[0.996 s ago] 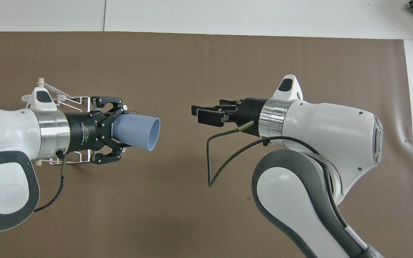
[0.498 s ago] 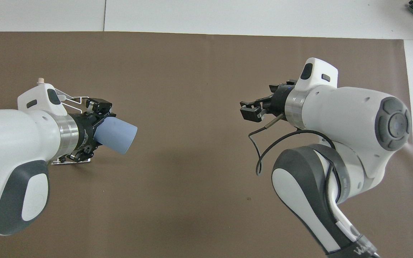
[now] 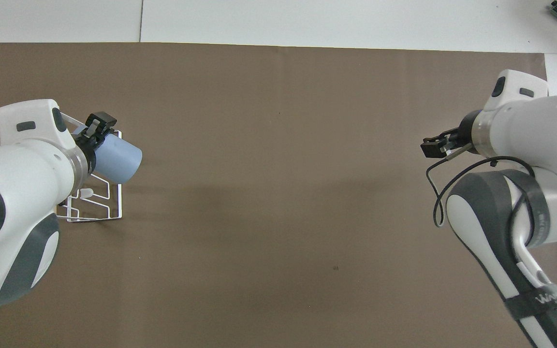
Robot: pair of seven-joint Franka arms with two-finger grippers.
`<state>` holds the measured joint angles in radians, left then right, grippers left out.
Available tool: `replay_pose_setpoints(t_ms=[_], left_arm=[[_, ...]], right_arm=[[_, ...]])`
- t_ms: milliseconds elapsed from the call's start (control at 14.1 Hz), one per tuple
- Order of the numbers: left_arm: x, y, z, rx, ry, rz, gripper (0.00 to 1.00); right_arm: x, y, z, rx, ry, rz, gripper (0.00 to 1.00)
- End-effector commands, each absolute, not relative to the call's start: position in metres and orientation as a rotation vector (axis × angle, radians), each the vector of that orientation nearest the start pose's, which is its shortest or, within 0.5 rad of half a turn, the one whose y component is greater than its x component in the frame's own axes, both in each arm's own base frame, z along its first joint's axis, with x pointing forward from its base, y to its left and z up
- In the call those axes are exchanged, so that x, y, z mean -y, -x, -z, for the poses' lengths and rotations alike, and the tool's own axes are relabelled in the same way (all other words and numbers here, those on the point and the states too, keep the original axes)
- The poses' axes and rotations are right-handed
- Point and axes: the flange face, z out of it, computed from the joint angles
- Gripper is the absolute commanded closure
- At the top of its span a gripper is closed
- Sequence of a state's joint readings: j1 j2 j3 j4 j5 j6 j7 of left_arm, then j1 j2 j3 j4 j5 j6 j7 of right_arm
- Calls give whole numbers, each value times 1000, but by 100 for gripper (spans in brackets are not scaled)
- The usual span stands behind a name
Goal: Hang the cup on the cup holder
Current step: 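Release the cup with the right gripper while the left gripper carries it, then lower the cup onto the rack hook with the left gripper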
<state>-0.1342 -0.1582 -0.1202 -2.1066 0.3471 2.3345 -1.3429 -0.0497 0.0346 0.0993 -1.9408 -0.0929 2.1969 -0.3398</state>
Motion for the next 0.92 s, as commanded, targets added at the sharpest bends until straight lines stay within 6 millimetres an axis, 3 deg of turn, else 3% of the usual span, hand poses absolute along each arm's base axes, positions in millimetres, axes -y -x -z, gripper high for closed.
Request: replay_pose_setpoints(t_ms=[0, 142, 356, 569, 854], left_arm=[[111, -561, -523, 1232, 2739, 935, 100], [102, -592, -528, 1157, 2695, 1018, 100], [93, -613, -512, 1043, 2681, 1097, 100], [83, -626, -488, 962, 2684, 1122, 100], [72, -622, -481, 906, 2652, 1121, 100]], right_arm=[[11, -572, -489, 487, 3217, 184, 0], [21, -563, -494, 314, 3231, 105, 0], [22, -559, -505, 197, 3223, 39, 0], [21, -561, -527, 125, 3182, 20, 0], [21, -558, -566, 115, 3180, -14, 0]])
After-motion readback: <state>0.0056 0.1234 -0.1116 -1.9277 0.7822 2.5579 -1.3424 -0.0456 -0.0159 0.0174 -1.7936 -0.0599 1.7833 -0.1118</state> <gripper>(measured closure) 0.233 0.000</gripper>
